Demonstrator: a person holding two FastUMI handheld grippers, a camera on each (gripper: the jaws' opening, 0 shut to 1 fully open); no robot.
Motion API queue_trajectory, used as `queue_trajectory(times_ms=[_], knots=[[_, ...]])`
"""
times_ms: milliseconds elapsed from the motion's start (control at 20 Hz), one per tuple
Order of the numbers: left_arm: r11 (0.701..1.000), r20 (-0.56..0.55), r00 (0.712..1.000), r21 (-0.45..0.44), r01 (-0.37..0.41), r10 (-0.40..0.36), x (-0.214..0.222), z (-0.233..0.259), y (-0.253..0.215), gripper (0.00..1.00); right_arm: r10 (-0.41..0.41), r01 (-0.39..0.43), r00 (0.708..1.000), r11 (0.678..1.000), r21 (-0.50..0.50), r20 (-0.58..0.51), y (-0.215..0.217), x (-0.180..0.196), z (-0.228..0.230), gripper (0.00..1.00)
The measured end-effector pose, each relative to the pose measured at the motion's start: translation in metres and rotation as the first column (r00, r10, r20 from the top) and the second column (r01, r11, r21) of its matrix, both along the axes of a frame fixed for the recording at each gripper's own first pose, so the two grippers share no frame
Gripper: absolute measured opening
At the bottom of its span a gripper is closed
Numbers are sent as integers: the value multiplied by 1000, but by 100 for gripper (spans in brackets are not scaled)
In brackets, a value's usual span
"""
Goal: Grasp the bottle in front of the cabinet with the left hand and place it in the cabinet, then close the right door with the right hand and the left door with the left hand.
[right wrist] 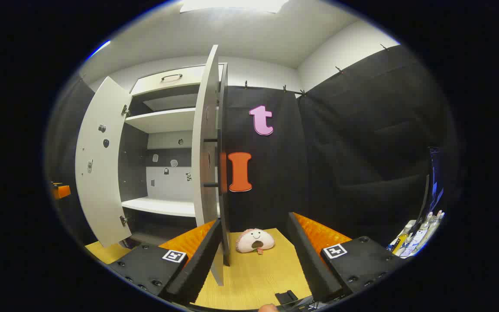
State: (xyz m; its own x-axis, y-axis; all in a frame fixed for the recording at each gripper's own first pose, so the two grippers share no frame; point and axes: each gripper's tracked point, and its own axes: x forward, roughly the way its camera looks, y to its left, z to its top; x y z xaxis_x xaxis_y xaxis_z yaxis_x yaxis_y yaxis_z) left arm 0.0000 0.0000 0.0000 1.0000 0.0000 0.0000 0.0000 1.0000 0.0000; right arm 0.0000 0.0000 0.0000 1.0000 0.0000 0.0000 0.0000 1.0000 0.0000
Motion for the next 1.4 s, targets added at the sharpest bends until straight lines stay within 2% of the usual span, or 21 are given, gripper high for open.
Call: queue_trajectory(times_ms=[200, 300, 350, 450, 500, 550, 600, 950, 1400], knots=[[1000, 3, 1000, 7, 7, -7, 3, 1, -2, 95, 23, -23, 1000, 1000, 10, -16, 8, 6, -5, 90], [1000, 2, 1000, 13, 4, -4, 5, 1, -2, 92, 30, -29, 999, 1000, 6, -20, 11, 10, -5, 90], [1000, 2, 1000, 16, 7, -7, 6, 2, -3, 95, 33, -33, 999, 999, 5, -20, 13, 11, -4, 90], [1000, -1, 1000, 18, 7, -7, 7, 1, -3, 95, 36, -35, 999, 999, 4, -17, 15, 10, -5, 90], [1000, -4, 1000, 17, 7, -7, 9, 1, -3, 92, 36, -36, 999, 999, 5, -16, 16, 12, -3, 90], [1000, -6, 1000, 16, 5, -5, 10, 0, -2, 92, 38, -38, 999, 999, 4, -15, 18, 13, -3, 98], [1000, -9, 1000, 16, 5, -5, 11, 0, -3, 95, 39, -39, 999, 999, 2, -16, 19, 14, -2, 90], [999, -23, 999, 38, 29, -29, 17, -10, -18, 95, 55, -55, 998, 998, 10, -27, 25, 15, -5, 90], [991, -23, 993, 69, 115, -114, 36, -52, -73, 95, 58, -57, 998, 998, 20, -39, 23, 16, -8, 90]])
